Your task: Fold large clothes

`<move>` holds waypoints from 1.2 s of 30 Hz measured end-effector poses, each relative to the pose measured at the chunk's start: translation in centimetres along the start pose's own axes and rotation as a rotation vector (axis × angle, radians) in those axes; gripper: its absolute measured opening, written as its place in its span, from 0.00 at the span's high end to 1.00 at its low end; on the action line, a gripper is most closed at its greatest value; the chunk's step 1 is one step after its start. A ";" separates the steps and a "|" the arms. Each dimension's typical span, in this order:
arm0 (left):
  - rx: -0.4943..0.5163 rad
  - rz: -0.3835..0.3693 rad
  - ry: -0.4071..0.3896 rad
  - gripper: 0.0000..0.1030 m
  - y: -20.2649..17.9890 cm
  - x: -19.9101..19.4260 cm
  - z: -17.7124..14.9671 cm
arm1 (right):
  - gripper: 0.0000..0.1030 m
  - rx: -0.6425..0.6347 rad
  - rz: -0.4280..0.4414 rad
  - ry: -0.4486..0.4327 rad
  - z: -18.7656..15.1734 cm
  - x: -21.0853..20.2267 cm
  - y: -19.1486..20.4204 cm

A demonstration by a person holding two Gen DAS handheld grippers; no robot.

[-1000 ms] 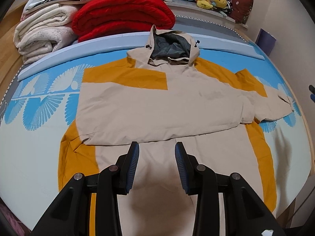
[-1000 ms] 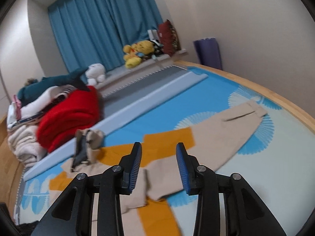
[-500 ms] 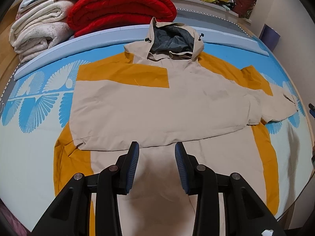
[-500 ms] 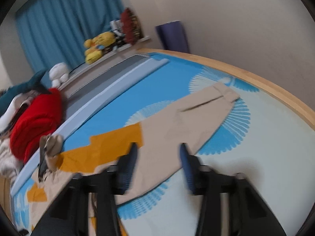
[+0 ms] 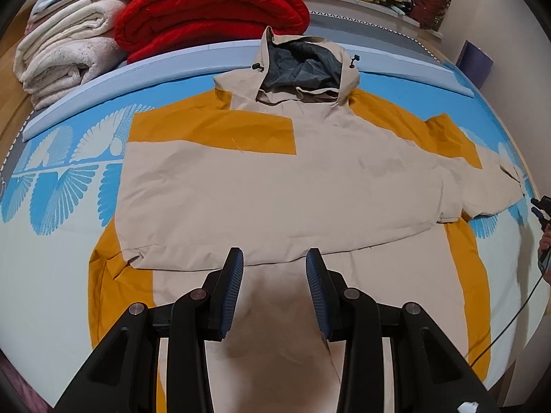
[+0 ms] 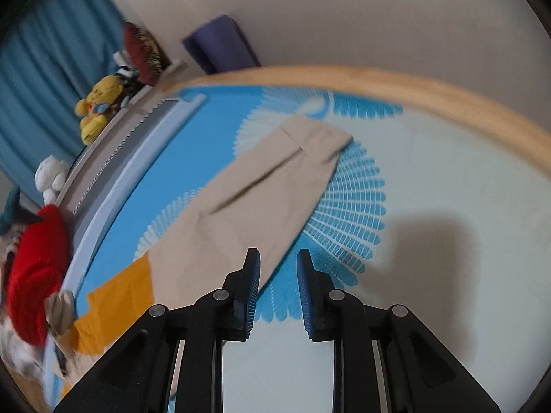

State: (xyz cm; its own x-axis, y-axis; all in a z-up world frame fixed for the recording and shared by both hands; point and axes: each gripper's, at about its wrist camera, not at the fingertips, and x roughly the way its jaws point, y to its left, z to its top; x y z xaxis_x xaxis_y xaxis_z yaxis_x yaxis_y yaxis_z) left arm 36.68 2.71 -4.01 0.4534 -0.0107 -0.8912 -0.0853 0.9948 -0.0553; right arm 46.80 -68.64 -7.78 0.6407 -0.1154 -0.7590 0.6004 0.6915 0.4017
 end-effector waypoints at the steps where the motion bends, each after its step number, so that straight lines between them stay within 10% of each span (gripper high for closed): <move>1: 0.002 0.003 0.002 0.66 -0.1 0.2 0.0 | 0.77 0.014 0.005 0.004 0.1 0.6 -0.3; 9: 0.031 0.012 0.015 0.66 -0.6 1.4 0.2 | 0.60 0.049 0.007 0.098 0.6 6.9 -1.7; 21: 0.035 0.013 0.032 0.66 -1.0 3.0 0.8 | 0.58 0.089 -0.011 -0.012 2.0 9.3 -0.5; 24: 0.030 0.011 0.034 0.66 -0.8 3.0 1.0 | 0.89 0.087 -0.061 -0.040 2.0 9.2 0.1; 26: 0.027 0.006 0.030 0.66 -0.6 2.9 1.2 | 0.92 0.080 -0.074 -0.068 2.0 8.5 0.7; 36: -0.059 -0.013 -0.014 0.66 2.9 -0.2 2.2 | 0.96 -0.425 -0.022 -0.268 -3.0 -5.2 19.4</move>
State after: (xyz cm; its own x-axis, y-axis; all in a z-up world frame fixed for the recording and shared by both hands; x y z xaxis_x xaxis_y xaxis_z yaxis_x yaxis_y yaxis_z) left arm 38.35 5.87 -3.02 0.4671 -0.0219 -0.8839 -0.1314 0.9869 -0.0939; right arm 53.67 -52.43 2.43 0.7640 -0.2735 -0.5844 0.4024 0.9099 0.1003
